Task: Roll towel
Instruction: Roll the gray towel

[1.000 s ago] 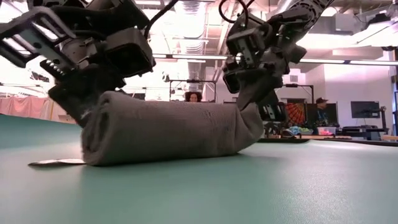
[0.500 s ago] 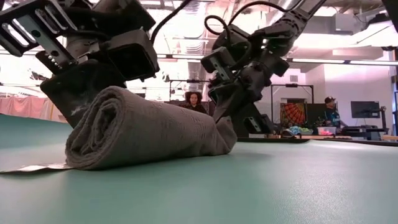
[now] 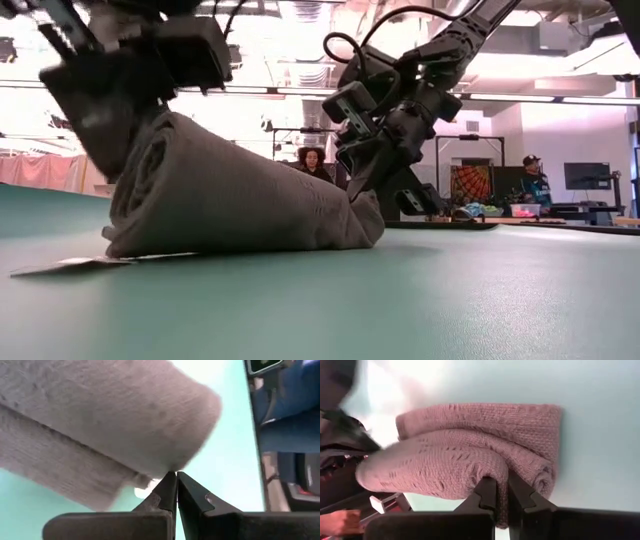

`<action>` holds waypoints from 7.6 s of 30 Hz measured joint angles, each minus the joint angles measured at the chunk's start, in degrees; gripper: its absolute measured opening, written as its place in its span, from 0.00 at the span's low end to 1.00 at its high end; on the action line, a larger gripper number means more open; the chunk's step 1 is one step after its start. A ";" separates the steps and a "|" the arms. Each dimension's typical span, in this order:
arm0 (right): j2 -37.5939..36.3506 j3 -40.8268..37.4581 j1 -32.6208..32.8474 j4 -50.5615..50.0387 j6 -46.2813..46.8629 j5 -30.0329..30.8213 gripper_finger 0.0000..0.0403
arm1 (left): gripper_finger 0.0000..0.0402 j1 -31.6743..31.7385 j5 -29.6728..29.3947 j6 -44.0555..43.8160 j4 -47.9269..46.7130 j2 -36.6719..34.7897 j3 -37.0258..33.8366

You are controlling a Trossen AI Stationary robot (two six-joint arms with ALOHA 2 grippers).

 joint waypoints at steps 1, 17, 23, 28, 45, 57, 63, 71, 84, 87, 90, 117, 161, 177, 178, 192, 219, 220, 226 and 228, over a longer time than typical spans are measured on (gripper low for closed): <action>0.00 0.00 0.00 -0.03 -0.02 -0.03 0.07 | 0.00 -0.02 -0.45 -0.70 -1.36 -1.59 0.00; 0.00 -0.09 -0.17 -0.11 0.63 -0.77 0.07 | 0.00 -1.36 -26.46 15.30 -21.65 -14.75 15.72; 0.00 -0.09 -0.17 -0.14 0.65 -0.82 0.07 | 0.00 -3.38 -18.29 32.18 -30.05 -4.77 21.78; 0.00 -0.09 -0.40 -0.27 0.01 -0.60 0.07 | 0.00 -2.08 -17.61 35.09 -27.83 -0.27 22.42; 0.02 -0.11 -0.87 -0.28 -0.55 -0.38 0.07 | 0.00 4.62 -17.95 29.52 -23.49 3.65 17.74; 0.04 -0.11 -0.85 -0.85 -1.68 -0.64 0.07 | 0.00 5.31 -19.87 21.60 -15.50 1.37 6.28; 0.04 -0.11 -0.90 -1.37 -1.75 -0.79 0.07 | 0.00 7.69 -21.72 21.95 -18.52 -3.36 6.16; 0.04 -0.11 -1.49 -1.55 -2.02 -1.10 0.07 | 0.00 10.49 -25.09 23.34 -17.00 -6.69 5.84; 0.04 -0.11 -1.53 -1.35 -3.08 -1.52 0.08 | 0.00 5.45 -25.97 14.19 -10.51 -12.03 2.25; 0.04 -0.11 -1.57 -1.42 -3.10 -1.69 0.08 | 0.00 4.40 -25.80 11.58 -9.15 -12.08 -0.02; 0.04 -0.11 -1.57 -1.48 -2.95 -1.84 0.08 | 0.00 4.07 -29.09 11.31 -9.46 -12.00 -2.76; -3.99 -0.13 -2.35 0.55 -1.86 1.16 0.19 | 0.00 9.53 -23.91 12.51 4.48 -12.26 -18.89; -16.58 -0.04 -0.68 4.26 -19.10 18.65 0.13 | 0.00 9.52 -27.98 14.08 3.94 -12.08 -19.10; -1.97 -0.11 3.68 16.54 -18.68 16.94 0.07 | 0.00 9.53 -28.82 13.54 4.04 -12.08 -19.06; -0.96 -0.11 3.91 16.81 -18.57 16.94 0.07 | 0.00 9.53 -28.82 13.53 4.04 -12.08 -19.06; 2.84 -0.17 7.56 13.14 -18.78 21.00 0.06 | 0.00 9.27 -28.86 11.39 -10.19 -13.47 -9.89; 2.89 -0.35 7.50 14.67 -21.29 23.20 0.06 | 0.00 -14.85 -77.08 -30.40 30.49 -1.00 -13.26; 2.89 -0.35 7.50 14.67 -21.29 23.20 0.06 | 0.00 -15.18 -78.10 -32.95 30.06 0.30 -13.22; 2.91 -0.35 7.50 14.63 -21.27 23.26 0.06 | 0.00 -17.89 -79.80 -43.59 28.35 5.51 -13.18; 2.91 -0.35 7.50 14.61 -21.27 23.40 0.06 | 0.00 -18.74 -79.76 -44.52 28.50 6.90 -13.16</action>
